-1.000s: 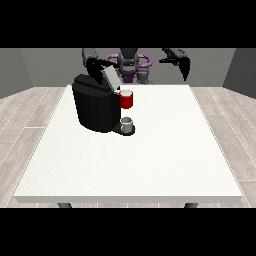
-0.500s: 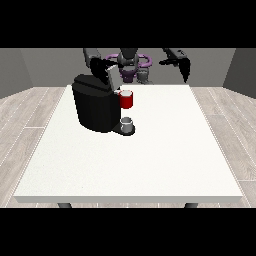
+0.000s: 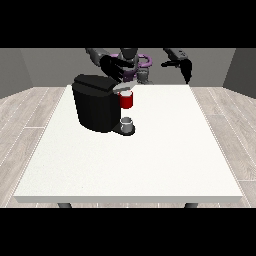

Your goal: Insert the coffee pod into the coffee machine and close the lid

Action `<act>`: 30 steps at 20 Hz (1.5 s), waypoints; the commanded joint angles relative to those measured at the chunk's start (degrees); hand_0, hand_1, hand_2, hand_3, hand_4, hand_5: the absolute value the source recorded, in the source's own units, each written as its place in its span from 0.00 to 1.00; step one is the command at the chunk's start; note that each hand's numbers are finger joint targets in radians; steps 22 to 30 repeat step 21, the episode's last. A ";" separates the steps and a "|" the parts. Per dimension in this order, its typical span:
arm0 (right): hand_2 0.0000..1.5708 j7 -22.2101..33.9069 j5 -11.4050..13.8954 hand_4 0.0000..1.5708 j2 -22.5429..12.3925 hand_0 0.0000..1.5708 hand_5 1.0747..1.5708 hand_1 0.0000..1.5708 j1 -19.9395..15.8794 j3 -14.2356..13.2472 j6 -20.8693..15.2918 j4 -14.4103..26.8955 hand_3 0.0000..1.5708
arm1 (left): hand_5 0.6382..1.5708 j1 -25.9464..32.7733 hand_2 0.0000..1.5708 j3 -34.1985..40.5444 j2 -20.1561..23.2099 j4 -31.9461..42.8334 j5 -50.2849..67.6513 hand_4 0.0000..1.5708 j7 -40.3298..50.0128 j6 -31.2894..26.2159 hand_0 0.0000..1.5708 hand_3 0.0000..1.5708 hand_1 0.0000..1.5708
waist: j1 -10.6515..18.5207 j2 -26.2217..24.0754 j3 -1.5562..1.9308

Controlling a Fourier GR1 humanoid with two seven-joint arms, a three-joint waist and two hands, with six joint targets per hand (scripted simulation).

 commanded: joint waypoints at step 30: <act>0.00 -6.35 -10.59 0.10 6.39 0.00 1.00 0.00 21.70 10.72 -1.12 -9.52 0.00 | 1.00 9.62 0.00 -1.30 -1.81 1.74 -0.91 0.12 -6.05 2.04 0.00 0.00 0.00 | -7.21 -12.79 0.02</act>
